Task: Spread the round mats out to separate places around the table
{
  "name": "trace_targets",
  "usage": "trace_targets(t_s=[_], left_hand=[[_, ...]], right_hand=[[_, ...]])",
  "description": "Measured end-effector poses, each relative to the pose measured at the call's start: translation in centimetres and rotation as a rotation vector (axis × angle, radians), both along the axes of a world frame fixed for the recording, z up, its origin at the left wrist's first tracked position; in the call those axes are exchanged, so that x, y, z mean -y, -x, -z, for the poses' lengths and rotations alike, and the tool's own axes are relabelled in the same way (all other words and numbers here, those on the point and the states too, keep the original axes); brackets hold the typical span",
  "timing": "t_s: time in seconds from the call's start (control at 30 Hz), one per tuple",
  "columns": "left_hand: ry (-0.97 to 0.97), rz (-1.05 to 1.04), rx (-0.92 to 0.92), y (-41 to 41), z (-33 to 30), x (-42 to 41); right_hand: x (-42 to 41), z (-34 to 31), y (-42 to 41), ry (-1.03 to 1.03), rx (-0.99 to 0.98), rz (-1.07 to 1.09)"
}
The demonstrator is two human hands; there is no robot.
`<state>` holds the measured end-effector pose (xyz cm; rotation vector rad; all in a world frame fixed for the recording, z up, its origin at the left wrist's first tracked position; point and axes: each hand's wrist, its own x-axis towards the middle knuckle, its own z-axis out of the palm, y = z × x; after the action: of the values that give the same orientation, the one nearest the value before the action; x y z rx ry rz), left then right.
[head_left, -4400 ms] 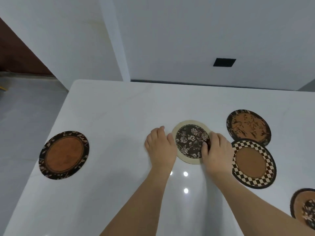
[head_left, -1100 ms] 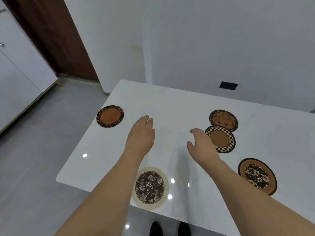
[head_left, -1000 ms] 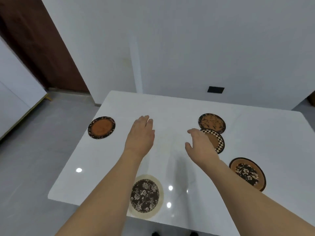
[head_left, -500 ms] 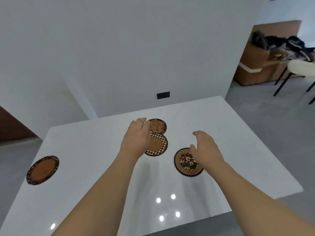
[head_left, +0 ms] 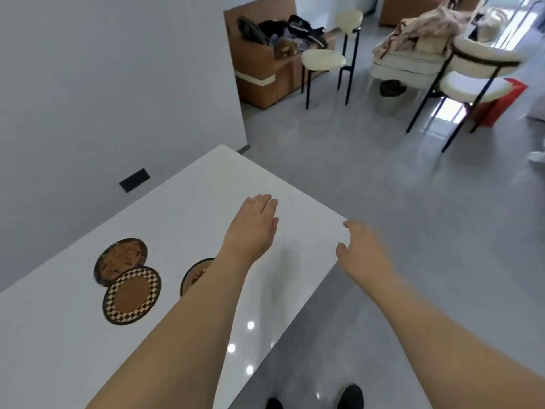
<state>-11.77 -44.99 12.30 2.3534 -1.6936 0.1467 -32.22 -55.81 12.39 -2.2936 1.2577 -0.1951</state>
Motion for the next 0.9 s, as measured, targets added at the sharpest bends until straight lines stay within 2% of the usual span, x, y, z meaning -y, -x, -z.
trace_targets(t_s=[0.27, 0.43, 0.67, 0.9], left_hand=[[-0.027, 0.305, -0.037, 13.3, 1.2, 16.8], [-0.082, 0.397, -0.031, 19.6, 1.9, 23.5], [-0.162, 0.447, -0.025, 20.9, 4.0, 31.1], [-0.139, 0.472, -0.069, 20.6, 5.1, 41.8]], right_hand=[[10.7, 1.1, 14.2, 0.008, -0.060, 0.237], [15.7, 2.4, 19.8, -0.034, -0.060, 0.322], [22.4, 3.6, 21.3, -0.040, -0.042, 0.338], [31.7, 3.3, 21.3, -0.043, -0.089, 0.394]])
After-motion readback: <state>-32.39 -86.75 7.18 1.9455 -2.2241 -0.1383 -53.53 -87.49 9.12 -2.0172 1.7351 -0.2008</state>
